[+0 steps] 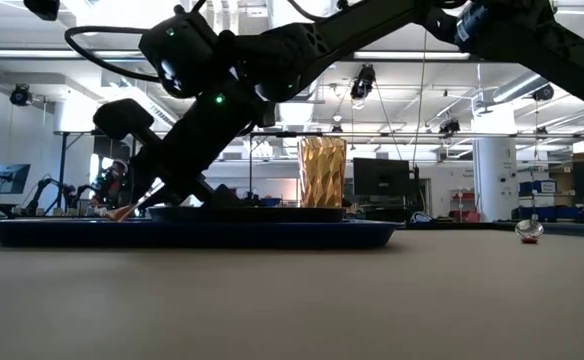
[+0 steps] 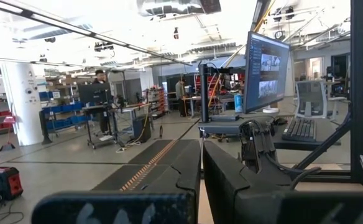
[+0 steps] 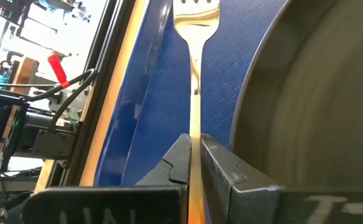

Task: Pick and place plate/cup/fork/spoon on tray
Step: Put the orange fork on the left of the black plate on the blue tray

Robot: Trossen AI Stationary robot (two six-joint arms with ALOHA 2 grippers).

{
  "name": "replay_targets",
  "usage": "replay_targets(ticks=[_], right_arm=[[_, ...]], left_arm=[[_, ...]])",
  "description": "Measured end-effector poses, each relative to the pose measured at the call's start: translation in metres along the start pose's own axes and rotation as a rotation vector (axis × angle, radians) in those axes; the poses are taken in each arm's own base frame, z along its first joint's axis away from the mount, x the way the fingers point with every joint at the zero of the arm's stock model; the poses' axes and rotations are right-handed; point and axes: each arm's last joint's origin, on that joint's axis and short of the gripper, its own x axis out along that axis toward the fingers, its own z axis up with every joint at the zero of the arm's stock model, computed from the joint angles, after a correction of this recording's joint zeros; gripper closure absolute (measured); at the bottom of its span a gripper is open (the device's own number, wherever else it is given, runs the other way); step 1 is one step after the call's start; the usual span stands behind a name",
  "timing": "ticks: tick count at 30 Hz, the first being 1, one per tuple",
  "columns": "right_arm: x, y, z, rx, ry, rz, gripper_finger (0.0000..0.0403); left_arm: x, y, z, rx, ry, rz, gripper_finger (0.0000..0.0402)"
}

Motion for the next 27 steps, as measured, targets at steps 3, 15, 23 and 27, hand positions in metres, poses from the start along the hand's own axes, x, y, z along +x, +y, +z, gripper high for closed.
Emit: replay_targets(ticks=[3, 15, 23, 27], right_arm=[[0.0, 0.0009, 0.0002, -0.001, -0.002, 0.01, 0.039], [-0.0004, 0.0027, 0.0001, -0.033, 0.014, 0.02, 0.039], [-0.0005, 0.003, 0.0002, -0.034, 0.014, 0.021, 0.0389], [-0.0003, 0.0036, 0.0005, -0.032, 0.012, 0.029, 0.0372]], left_arm=[[0.0, 0.0, 0.0, 0.0, 0.0, 0.0, 0.0402], [0.0, 0.0, -0.0001, 0.0, 0.001, 0.0, 0.0402], [0.0, 0.0, -0.0001, 0.0, 0.001, 0.0, 0.0402], [0.0, 0.0, -0.0001, 0.0, 0.001, 0.0, 0.0402]])
